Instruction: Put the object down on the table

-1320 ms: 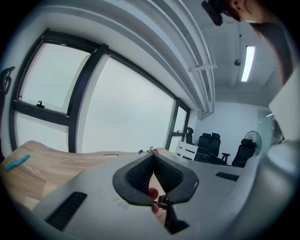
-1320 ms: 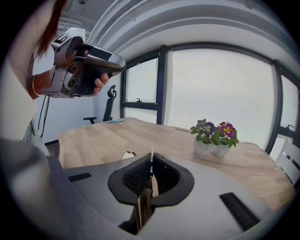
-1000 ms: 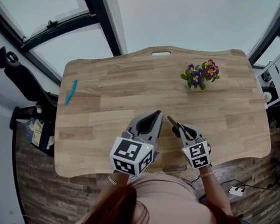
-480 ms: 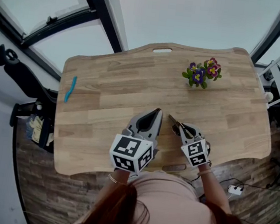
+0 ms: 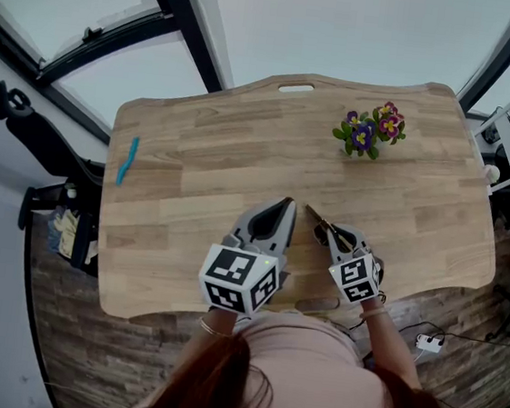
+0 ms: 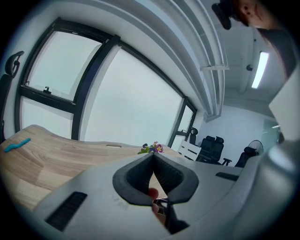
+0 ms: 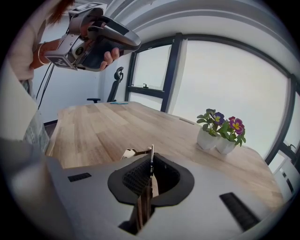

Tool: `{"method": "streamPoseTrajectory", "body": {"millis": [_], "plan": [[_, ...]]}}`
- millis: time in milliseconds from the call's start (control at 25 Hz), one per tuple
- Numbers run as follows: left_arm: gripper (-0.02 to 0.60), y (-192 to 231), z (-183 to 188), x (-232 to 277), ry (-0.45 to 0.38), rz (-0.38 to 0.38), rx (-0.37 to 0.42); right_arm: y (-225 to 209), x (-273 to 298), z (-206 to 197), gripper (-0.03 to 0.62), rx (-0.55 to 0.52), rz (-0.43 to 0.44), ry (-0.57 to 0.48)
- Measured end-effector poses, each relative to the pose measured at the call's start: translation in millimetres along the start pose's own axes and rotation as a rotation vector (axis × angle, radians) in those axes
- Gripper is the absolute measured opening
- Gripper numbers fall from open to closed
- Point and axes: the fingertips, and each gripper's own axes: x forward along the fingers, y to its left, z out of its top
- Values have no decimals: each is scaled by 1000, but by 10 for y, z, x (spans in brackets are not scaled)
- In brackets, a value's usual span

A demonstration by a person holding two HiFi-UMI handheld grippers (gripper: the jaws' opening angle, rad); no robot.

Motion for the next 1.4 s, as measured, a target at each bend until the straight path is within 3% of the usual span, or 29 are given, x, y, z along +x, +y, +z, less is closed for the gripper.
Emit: {"method": "streamPoseTrajectory", "body": {"millis": [1400], "plan": [[2, 72, -149, 87, 56, -37, -42, 103, 171, 0, 28, 74, 27, 12]]}}
